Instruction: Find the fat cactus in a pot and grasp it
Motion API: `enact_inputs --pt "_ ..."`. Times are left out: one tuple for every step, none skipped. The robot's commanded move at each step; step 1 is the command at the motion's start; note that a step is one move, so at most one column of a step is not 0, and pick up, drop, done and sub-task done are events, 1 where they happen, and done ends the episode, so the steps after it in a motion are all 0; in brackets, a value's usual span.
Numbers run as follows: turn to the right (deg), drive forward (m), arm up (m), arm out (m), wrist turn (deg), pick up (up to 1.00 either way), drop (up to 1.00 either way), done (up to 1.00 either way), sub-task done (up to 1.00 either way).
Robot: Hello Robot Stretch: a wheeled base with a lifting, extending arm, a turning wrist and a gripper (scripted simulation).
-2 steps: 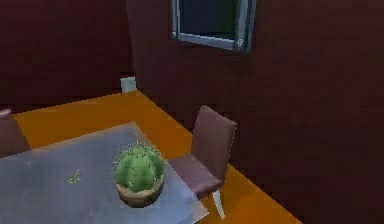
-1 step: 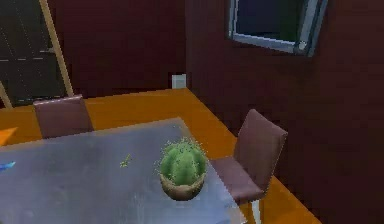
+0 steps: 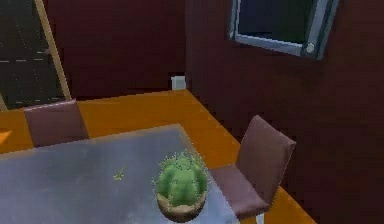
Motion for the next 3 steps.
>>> enact_inputs --pt "-45.0 0.0 0.0 0.0 0.0 0.0 0.0 0.0 0.0" --pt "-42.0 0.0 0.0 0.0 0.0 0.0 0.0 0.0 0.0" --pt "0.0 0.0 0.5 0.0 0.0 0.0 0.0 0.0 0.0"
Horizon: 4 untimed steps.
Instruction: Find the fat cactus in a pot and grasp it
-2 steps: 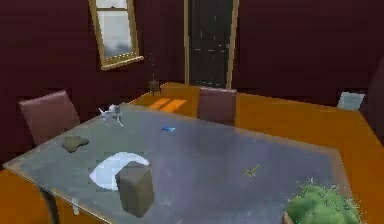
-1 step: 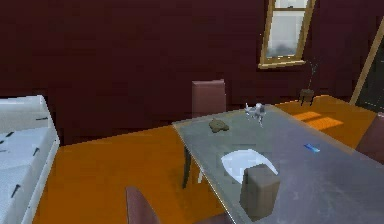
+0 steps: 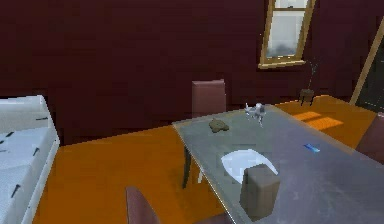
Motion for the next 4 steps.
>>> enact_inputs --pt "0.0 0.0 0.38 0.0 0.0 0.0 0.0 0.0 0.0" --pt "0.0 0.0 0.0 0.18 0.0 0.0 0.0 0.0 0.0" --pt "0.0 0.0 0.0 0.0 45.0 0.0 0.0 0.0 0.0" --pt "0.0 0.0 0.0 0.0 45.0 0.0 0.0 0.0 0.0"
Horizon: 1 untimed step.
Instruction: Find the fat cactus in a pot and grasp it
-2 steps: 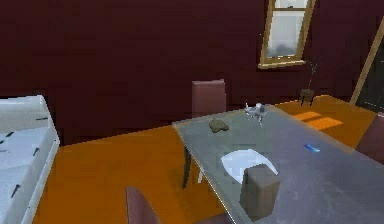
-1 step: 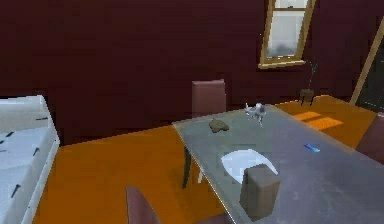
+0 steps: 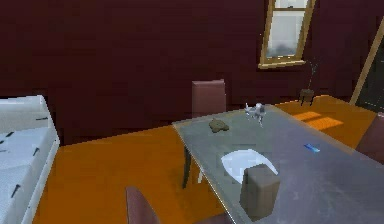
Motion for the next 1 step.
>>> enact_inputs --pt "0.0 0.0 0.0 0.0 45.0 0.0 0.0 0.0 0.0"
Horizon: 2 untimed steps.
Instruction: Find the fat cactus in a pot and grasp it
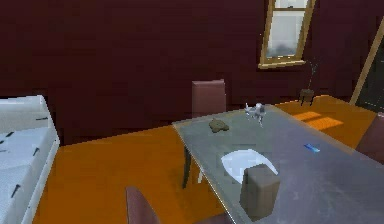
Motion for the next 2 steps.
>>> enact_inputs --pt "0.0 0.0 0.0 0.0 33.0 0.0 0.0 0.0 0.0" --pt "0.0 0.0 -0.24 0.0 0.0 0.0 0.0 0.0 0.0"
